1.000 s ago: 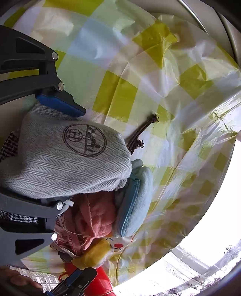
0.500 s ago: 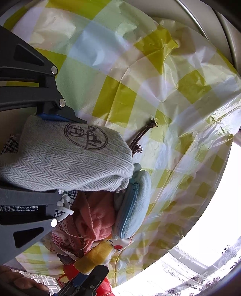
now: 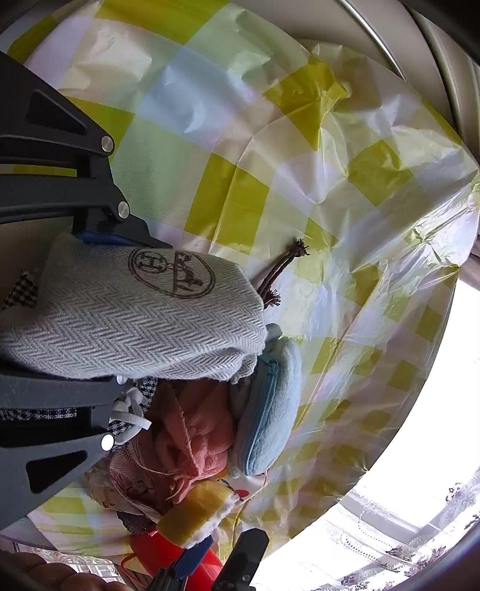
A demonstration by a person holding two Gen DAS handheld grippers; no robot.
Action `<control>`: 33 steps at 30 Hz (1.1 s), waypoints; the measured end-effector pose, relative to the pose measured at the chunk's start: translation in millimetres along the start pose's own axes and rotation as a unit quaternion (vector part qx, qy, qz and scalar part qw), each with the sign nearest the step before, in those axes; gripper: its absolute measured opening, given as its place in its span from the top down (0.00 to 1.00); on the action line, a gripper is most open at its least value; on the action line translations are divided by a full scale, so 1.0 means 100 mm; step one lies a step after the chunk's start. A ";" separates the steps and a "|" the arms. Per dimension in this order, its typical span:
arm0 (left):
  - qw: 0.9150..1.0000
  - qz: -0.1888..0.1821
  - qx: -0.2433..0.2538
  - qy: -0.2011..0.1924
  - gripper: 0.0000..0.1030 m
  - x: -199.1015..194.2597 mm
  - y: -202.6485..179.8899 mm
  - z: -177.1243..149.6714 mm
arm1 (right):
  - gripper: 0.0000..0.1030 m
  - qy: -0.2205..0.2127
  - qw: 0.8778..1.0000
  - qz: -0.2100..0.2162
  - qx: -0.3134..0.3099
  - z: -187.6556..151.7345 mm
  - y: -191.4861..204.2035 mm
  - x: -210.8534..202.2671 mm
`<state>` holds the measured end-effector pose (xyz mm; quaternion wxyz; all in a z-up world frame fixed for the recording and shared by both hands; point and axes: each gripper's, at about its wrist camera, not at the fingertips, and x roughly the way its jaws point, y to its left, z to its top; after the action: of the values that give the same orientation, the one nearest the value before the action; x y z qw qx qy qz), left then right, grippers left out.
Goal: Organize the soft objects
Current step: 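Grasp the grey herringbone pouch with the left tool while the right tool grasps the white-topped sponge, then lift the pouch and sponge and carry them toward the white box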
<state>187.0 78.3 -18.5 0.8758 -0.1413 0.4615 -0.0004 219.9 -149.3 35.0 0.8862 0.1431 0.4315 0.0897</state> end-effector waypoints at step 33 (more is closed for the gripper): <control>0.997 0.005 0.007 -0.081 0.64 -0.60 -0.10 -0.08 | 0.39 -0.036 0.998 -0.014 -0.046 -0.40 -0.24 -0.36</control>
<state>147.6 74.8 28.5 0.9114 -0.1326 0.3893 0.0124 166.8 -175.1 29.8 0.9078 0.0991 0.3970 0.0924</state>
